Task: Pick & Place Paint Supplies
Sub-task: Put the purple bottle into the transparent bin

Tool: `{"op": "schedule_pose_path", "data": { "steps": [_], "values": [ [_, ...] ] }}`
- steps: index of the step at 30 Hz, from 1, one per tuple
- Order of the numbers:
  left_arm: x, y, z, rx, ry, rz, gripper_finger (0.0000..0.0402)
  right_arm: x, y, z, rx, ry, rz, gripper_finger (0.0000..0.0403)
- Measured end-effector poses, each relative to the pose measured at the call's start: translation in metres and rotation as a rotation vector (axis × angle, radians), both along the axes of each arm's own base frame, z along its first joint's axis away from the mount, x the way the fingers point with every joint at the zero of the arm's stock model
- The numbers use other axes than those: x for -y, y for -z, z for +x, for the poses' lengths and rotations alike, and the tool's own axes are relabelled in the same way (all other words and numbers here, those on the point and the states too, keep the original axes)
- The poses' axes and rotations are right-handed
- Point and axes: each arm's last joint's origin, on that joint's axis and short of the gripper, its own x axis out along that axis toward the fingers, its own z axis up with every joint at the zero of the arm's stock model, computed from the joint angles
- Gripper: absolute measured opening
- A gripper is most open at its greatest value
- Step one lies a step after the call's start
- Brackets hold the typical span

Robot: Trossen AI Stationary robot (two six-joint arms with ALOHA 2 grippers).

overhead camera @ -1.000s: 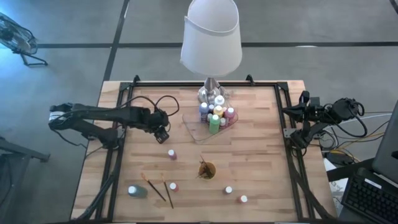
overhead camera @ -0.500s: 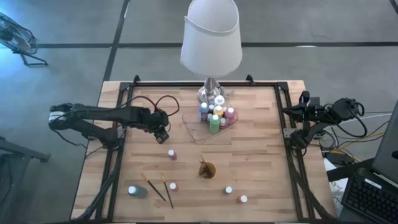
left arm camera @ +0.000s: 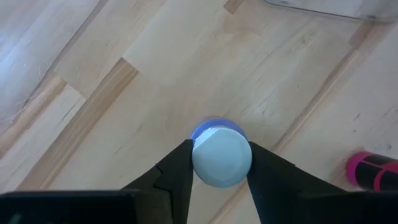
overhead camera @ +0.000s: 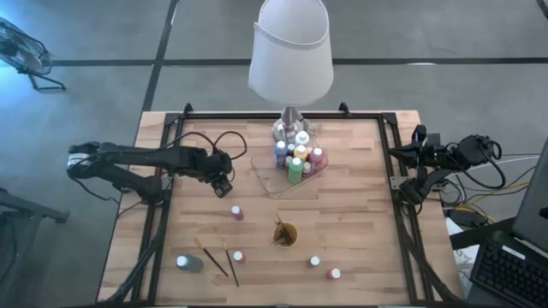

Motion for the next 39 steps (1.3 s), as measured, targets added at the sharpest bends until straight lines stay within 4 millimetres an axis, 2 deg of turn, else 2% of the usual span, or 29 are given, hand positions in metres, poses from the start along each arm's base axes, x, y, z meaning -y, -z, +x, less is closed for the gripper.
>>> {"op": "schedule_pose_path", "data": {
  "steps": [11, 18, 27, 39],
  "values": [
    [0.000, 0.000, 0.000, -0.002, 0.012, 0.004, 0.0138, 0.000, 0.000, 0.000, 0.000, 0.000, 0.000, 0.0008],
    [-0.001, -0.016, 0.005, 0.030, 0.036, 0.011, 0.0138, 0.000, 0.000, 0.000, 0.000, 0.000, 0.000, 0.0008],
    [-0.001, -0.058, 0.008, 0.063, 0.041, 0.006, 0.0138, 0.000, 0.000, 0.000, 0.000, 0.000, 0.000, 0.0008],
    [0.003, -0.127, 0.013, 0.261, 0.131, -0.085, 0.0138, 0.000, 0.000, 0.000, 0.000, 0.000, 0.000, 0.0008]
  ]
}}
